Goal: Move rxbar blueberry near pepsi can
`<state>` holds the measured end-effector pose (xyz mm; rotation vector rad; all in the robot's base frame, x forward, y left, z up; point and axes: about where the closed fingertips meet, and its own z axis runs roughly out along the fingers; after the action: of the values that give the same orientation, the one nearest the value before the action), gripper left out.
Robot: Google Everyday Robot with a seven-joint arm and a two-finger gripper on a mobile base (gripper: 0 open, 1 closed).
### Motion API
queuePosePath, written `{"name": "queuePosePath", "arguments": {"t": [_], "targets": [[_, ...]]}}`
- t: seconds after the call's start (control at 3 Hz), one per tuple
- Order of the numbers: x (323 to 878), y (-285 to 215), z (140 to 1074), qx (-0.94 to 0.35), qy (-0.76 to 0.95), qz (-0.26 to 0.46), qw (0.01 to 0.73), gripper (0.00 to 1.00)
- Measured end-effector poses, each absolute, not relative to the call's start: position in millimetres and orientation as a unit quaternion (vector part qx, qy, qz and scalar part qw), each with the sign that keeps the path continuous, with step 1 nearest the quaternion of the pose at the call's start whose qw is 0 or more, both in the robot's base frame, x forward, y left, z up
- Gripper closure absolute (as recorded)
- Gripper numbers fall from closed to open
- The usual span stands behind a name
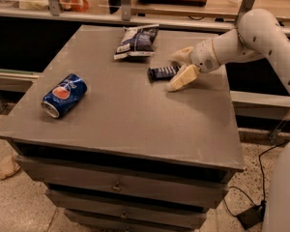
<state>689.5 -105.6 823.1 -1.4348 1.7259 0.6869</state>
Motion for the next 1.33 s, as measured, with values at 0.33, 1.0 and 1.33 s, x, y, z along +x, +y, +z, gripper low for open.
{"name": "queuePosePath", "arguments": {"t": [0.33, 1.0, 1.33], "targets": [[687.7, -106.6, 817.2, -0.564, 0.682, 0.271, 0.378, 0.44], [687.3, -106.8, 823.9, -0.565, 0.682, 0.271, 0.377, 0.9], [687.2, -106.8, 827.2, -0.564, 0.682, 0.271, 0.377, 1.0]]}}
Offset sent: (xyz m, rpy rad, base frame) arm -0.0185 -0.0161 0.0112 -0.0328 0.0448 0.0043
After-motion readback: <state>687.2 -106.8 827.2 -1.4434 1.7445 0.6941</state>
